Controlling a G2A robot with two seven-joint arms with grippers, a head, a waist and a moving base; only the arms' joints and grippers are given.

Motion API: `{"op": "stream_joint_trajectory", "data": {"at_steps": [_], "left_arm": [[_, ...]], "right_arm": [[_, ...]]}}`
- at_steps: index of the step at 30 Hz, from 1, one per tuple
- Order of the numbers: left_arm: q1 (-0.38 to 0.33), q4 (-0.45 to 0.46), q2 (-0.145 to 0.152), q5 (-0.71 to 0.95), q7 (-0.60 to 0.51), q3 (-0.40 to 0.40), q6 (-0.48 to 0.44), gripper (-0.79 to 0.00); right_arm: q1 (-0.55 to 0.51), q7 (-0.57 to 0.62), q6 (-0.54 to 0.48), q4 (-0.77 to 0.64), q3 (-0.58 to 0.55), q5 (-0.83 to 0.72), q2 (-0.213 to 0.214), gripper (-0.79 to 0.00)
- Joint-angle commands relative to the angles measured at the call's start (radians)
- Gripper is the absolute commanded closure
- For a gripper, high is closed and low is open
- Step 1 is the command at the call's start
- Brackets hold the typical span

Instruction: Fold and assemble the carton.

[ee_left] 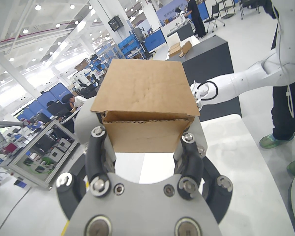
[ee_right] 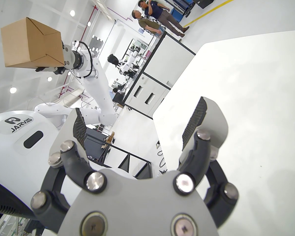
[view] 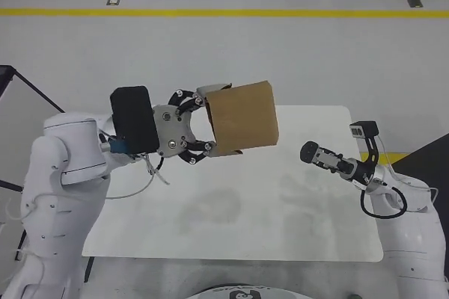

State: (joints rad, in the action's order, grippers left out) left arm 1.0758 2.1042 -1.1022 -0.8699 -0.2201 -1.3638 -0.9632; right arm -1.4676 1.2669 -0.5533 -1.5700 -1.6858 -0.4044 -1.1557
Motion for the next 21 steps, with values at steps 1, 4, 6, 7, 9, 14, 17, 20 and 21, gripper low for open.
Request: {"op": "stream_joint_trajectory", "data": {"at_steps": [1, 4, 6, 7, 9, 14, 17, 20, 21], "left_arm": [[-0.012, -0.001, 0.003, 0.060, -0.045, 0.014, 0.013, 0.000], [-0.024, 0.006, 0.010, 0.115, -0.106, 0.024, 0.020, 0.000], [-0.026, 0.006, 0.013, 0.150, -0.124, 0.027, 0.026, 0.000], [-0.030, 0.008, 0.014, 0.163, -0.131, 0.027, 0.025, 0.000], [-0.037, 0.008, 0.017, 0.174, -0.145, 0.025, 0.019, 0.000], [-0.055, 0.031, 0.022, 0.105, -0.140, 0.000, -0.012, 0.000], [-0.058, 0.067, 0.021, -0.031, -0.086, -0.023, -0.038, 0.000], [-0.051, 0.089, 0.017, -0.186, 0.009, -0.040, -0.029, 0.000], [-0.046, 0.096, 0.016, -0.238, 0.047, -0.041, -0.026, 0.000]], "right_arm": [[0.000, 0.000, 0.000, 0.000, 0.000, 0.000, 0.000, -0.785], [0.000, 0.000, 0.000, 0.000, 0.000, 0.000, 0.000, -0.785], [0.000, 0.000, 0.000, 0.000, 0.000, 0.000, 0.000, -0.785], [0.000, 0.000, 0.000, 0.000, 0.000, 0.000, 0.000, -0.785], [0.000, 0.000, 0.000, 0.000, 0.000, 0.000, 0.000, -0.785], [0.000, 0.000, 0.000, 0.000, 0.000, 0.000, 0.000, -0.785], [0.000, 0.000, 0.000, 0.000, 0.000, 0.000, 0.000, -0.785], [0.000, 0.000, 0.000, 0.000, 0.000, 0.000, 0.000, -0.785], [0.000, 0.000, 0.000, 0.000, 0.000, 0.000, 0.000, -0.785]]}}
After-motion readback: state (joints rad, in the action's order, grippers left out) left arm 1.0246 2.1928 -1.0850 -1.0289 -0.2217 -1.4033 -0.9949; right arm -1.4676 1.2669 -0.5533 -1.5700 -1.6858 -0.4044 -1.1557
